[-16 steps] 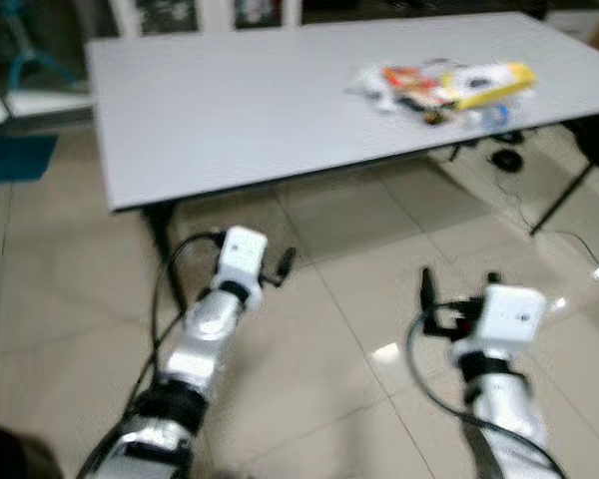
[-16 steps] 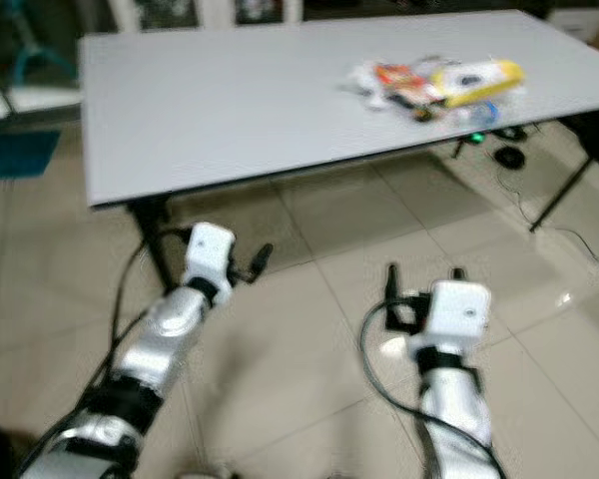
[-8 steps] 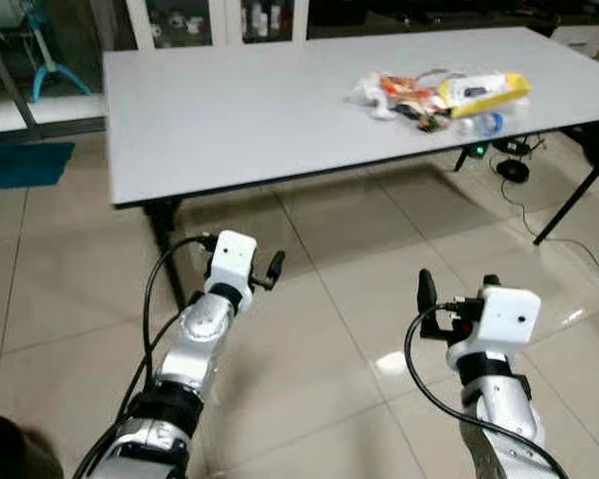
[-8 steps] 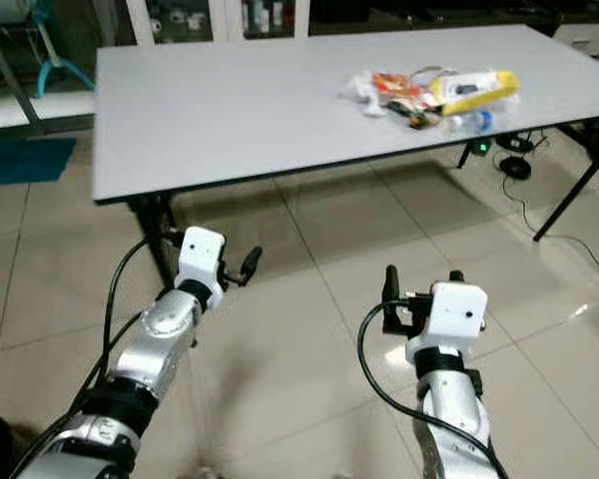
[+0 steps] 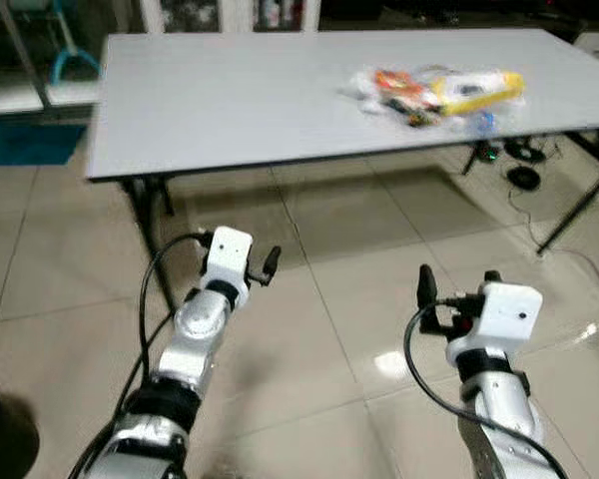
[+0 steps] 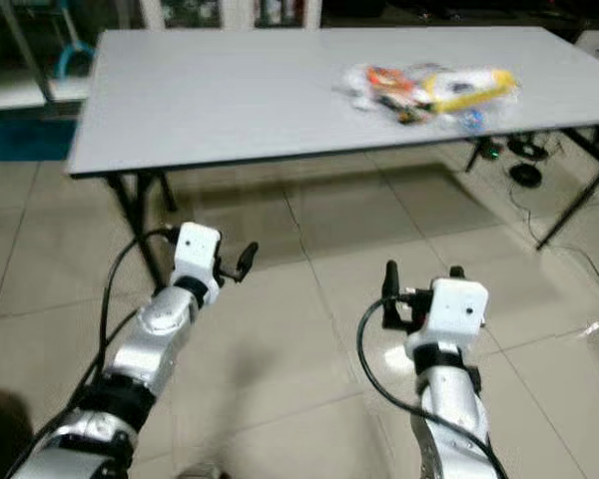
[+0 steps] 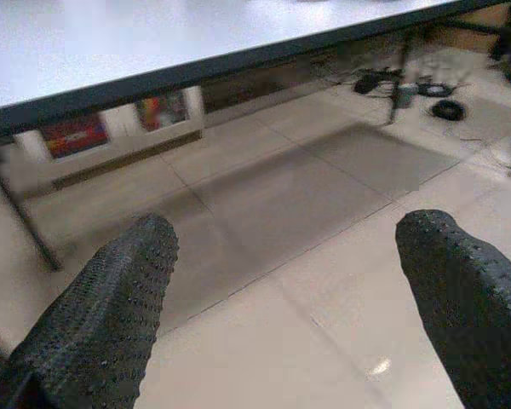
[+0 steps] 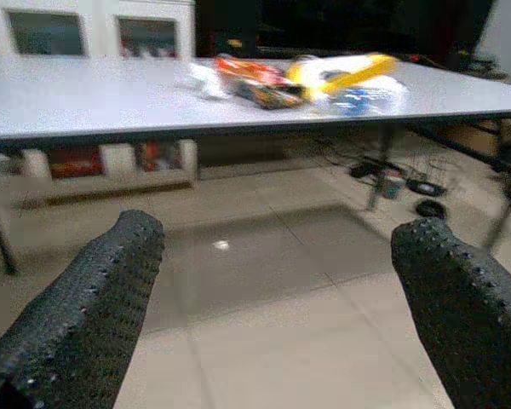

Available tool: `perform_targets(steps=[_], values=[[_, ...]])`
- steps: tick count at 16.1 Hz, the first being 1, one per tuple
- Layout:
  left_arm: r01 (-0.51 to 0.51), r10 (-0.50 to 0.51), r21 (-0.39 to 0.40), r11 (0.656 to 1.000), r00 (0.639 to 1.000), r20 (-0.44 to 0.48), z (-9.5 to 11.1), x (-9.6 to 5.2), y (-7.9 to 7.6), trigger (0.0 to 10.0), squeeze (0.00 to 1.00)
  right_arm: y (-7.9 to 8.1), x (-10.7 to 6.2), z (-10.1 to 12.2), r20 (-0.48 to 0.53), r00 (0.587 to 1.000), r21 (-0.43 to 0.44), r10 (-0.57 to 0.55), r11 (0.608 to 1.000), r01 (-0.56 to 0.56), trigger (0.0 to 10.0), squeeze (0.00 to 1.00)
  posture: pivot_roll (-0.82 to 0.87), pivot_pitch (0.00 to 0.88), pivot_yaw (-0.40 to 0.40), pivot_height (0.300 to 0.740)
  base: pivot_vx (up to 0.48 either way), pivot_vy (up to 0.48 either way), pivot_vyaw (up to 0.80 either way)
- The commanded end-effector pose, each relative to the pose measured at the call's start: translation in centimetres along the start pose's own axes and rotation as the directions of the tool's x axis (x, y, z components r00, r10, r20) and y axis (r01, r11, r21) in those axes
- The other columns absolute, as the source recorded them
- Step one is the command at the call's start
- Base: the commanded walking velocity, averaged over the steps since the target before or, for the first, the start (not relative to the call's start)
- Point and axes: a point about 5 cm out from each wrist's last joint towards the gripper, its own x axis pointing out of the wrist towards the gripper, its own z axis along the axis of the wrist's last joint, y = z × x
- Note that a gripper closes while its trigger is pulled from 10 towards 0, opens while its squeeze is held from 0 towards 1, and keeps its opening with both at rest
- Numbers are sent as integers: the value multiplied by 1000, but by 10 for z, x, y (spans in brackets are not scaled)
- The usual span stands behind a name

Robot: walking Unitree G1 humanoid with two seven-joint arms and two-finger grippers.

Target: Picking trash to rubbish bin

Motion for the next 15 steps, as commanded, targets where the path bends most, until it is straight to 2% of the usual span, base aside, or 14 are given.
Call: perform_targets(steps=[1,10,15], values=[[18,-18,12,1000,1000,-3,1,2,-5,10000,0,-4,1,3,9,1000,1,-20,1000,20,10000,0,118,63,-49,740,0,-480,0],[11,-11,17,1000,1000,-7,0,3,-5,10000,0,-3,2,4,20,1000,-19,-11,1000,12,10000,0,117,59,-49,740,0,-480,0],[9,-9,25,1000,1000,-12,-1,3,-4,10000,0,-4,4,4,33,999,-87,-39,995,41,10000,0,116,62,-45,740,0,-480,0]])
